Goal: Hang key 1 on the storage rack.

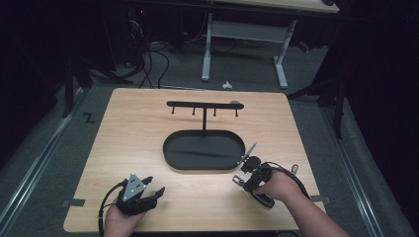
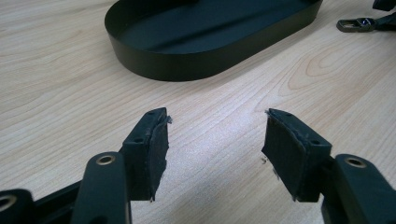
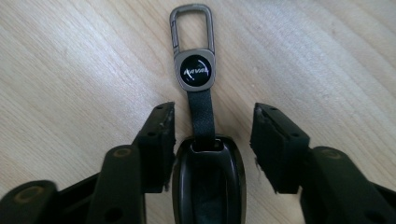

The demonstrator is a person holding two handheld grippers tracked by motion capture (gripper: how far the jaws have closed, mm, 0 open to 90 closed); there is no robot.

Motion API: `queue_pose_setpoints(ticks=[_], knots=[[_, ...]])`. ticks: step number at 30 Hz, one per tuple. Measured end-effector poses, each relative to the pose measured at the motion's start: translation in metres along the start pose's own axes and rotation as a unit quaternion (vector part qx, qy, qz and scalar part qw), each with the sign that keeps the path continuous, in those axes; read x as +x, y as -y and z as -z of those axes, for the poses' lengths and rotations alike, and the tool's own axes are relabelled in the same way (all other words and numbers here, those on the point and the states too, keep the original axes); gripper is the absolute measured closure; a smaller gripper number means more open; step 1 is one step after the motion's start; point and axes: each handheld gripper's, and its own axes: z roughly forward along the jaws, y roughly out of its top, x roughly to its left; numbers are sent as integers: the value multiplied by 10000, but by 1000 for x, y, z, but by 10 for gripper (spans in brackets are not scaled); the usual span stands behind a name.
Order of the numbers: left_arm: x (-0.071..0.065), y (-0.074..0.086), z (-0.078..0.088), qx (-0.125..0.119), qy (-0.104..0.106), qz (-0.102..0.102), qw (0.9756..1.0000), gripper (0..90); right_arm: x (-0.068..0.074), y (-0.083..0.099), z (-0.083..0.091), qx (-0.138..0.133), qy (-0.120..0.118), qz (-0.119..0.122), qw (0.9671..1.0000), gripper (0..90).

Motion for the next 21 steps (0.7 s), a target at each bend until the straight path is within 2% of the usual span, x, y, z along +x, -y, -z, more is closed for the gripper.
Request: queue_pose_setpoints(ticks=[1,2,6,8,13,16,21], knots=[[0,0,0,-1,0,0,10000,403,-2,-1,-2,25,-4,174,9998,518],[0,0,0,-3,7,4,10000,404,-1,-2,-2,112,7,87,9999,529],[-1,-1,1,-28,-17,-13,10000,404,-2,-5,-7,207,-60,195,9996,553],[-1,-1,1,-51,-17,-5,10000,407,0,-7,-8,243,-11,258,9994,577],[-2,-1,1,-54,-2,-26,10000,407,1,-8,-8,241,50,315,9992,642],[-2,-2,1,-61,-11,-35,10000,407,3,-9,-8,283,43,369,9989,746],[-2,-2,2,-80,-9,-22,10000,407,5,-9,-8,261,59,346,9990,782]])
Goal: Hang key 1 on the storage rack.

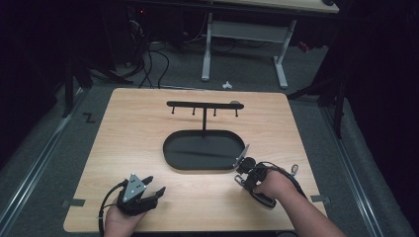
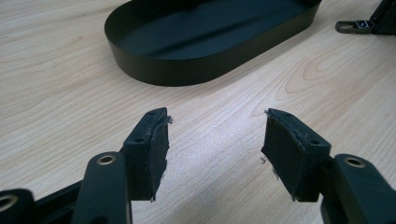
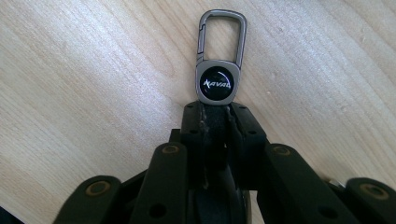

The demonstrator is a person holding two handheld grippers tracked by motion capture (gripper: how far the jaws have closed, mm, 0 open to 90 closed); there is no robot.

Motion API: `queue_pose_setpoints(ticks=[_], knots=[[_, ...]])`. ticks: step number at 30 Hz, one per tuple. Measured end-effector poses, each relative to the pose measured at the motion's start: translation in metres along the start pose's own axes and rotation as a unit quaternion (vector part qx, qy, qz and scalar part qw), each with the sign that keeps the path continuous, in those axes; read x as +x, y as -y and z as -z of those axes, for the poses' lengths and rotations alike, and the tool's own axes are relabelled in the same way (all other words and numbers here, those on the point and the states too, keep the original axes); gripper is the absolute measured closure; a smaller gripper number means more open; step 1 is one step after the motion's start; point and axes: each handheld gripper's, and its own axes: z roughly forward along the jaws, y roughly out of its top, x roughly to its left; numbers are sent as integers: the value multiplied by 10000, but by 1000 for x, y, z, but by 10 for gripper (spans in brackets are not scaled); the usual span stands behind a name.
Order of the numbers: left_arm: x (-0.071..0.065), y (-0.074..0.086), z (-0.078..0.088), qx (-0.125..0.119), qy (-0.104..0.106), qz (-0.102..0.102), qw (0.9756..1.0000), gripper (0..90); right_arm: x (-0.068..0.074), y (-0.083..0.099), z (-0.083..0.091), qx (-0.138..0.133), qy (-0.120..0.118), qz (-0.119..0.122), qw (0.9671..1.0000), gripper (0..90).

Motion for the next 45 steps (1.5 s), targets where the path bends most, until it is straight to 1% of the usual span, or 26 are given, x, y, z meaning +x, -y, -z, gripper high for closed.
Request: queue_pose_setpoints(ticks=[3,6,12,19,22,24,26,27,30,31,33,34,36,37,38,39,40,41,42,45], knots=[[0,0,0,6,16,1,10000,407,1,1,0,-42,-22,-66,10000,794],[1,0,1,-26,31,67,10000,408,1,1,0,-39,-3,-99,9999,798],[-1,0,0,5,28,22,10000,411,2,2,0,-84,12,-49,10000,800],[-2,0,-1,46,38,-23,10000,414,1,3,0,-117,-10,-86,9999,801],[-3,0,-1,34,33,-31,10000,415,2,2,0,-94,48,-67,9999,801],[-3,0,-1,52,34,-46,10000,415,2,2,0,-95,42,-72,9999,802],[-3,0,-1,61,35,-42,10000,415,3,0,1,-5,206,31,9998,802],[-3,1,-2,54,36,-33,10000,415,3,0,3,1,171,-11,9999,802],[-3,1,-2,94,56,-68,9999,416,0,1,13,-198,87,-90,9997,803],[-3,1,-2,90,50,-77,9999,416,-2,2,17,-222,88,-104,9997,803],[-3,1,-2,91,56,-90,9999,416,-5,5,26,-251,58,-224,9994,803],[-3,1,-2,90,56,-87,9999,416,-7,7,30,-283,55,-193,9994,803],[-3,1,-2,84,65,-91,9999,416,-8,11,38,-328,51,-305,9990,803],[-3,0,-2,84,58,-106,9999,416,-7,13,43,-303,30,-468,9984,803],[-4,1,-2,85,61,-95,9999,416,-8,15,46,-322,26,-497,9982,804],[-4,1,-2,85,65,-91,9999,416,-11,16,49,-399,46,-313,9987,803],[-4,1,-2,88,66,-93,9999,416,-10,18,52,-423,43,-368,9984,804],[-4,1,-2,102,69,-101,9999,416,-10,19,54,-436,36,-386,9983,804],[-4,1,-2,104,68,-103,9999,416,-11,20,56,-460,39,-348,9983,803],[-5,1,-2,98,95,-114,9998,415,-11,23,62,-515,23,-432,9977,804]])
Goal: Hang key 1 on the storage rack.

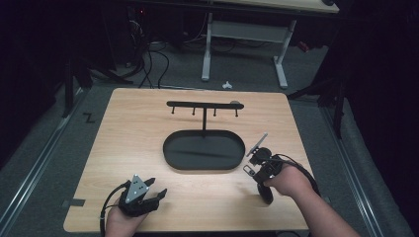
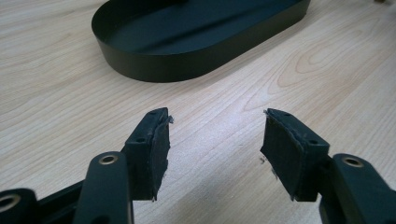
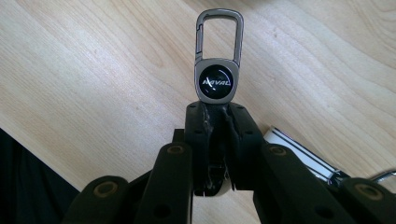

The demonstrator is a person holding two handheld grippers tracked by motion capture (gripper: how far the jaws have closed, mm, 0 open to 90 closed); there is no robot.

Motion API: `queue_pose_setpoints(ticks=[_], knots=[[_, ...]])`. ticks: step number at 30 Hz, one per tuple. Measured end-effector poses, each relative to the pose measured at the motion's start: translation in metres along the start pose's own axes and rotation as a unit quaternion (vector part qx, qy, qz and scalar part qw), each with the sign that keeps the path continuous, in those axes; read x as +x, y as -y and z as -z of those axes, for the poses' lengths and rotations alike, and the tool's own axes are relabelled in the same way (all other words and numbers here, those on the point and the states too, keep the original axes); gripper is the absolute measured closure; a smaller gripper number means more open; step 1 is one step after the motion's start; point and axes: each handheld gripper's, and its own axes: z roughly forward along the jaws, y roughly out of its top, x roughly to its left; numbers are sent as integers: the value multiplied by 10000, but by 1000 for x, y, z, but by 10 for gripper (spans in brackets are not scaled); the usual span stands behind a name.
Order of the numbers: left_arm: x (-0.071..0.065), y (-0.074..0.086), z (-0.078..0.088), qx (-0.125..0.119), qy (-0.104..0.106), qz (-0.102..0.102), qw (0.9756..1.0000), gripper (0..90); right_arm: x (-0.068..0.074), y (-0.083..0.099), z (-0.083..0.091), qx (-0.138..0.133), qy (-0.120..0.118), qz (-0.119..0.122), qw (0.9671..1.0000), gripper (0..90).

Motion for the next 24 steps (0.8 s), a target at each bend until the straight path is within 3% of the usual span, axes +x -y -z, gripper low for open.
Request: queue_pose_setpoints(ticks=[13,24], knots=[[0,0,0,-8,-14,3,10000,415,2,-3,16,-252,-8,-20,9997,804],[1,0,0,16,5,-8,10000,415,2,-15,34,-466,22,11,9989,804]])
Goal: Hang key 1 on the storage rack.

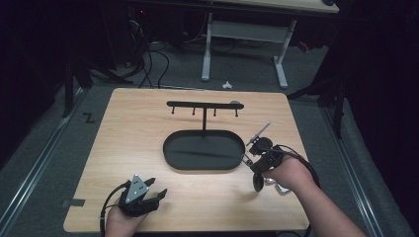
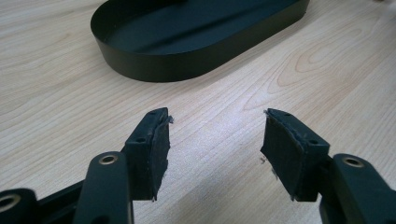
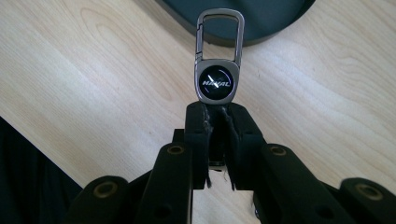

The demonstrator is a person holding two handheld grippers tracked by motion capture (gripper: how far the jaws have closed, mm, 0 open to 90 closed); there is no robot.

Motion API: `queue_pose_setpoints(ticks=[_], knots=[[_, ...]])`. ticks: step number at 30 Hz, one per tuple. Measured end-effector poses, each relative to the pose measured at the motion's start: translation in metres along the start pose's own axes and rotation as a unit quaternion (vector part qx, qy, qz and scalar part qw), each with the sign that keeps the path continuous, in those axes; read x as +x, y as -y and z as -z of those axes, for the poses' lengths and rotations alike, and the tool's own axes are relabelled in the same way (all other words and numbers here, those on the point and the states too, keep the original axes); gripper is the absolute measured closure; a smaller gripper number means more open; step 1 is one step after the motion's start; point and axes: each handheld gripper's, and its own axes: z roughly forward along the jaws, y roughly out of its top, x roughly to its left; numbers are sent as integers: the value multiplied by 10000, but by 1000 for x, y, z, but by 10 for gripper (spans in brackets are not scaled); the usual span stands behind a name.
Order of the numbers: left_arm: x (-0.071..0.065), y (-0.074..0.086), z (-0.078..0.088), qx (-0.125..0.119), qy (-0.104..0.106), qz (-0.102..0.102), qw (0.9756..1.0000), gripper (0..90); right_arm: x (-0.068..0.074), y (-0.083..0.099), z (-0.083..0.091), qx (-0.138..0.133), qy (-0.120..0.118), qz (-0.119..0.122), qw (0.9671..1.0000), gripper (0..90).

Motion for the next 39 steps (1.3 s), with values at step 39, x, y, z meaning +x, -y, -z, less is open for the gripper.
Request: queue_pose_setpoints(ticks=[39], knots=[[2,2,1,20,85,27,10000,417,6,-84,34,-490,-13,86,9988,804]])
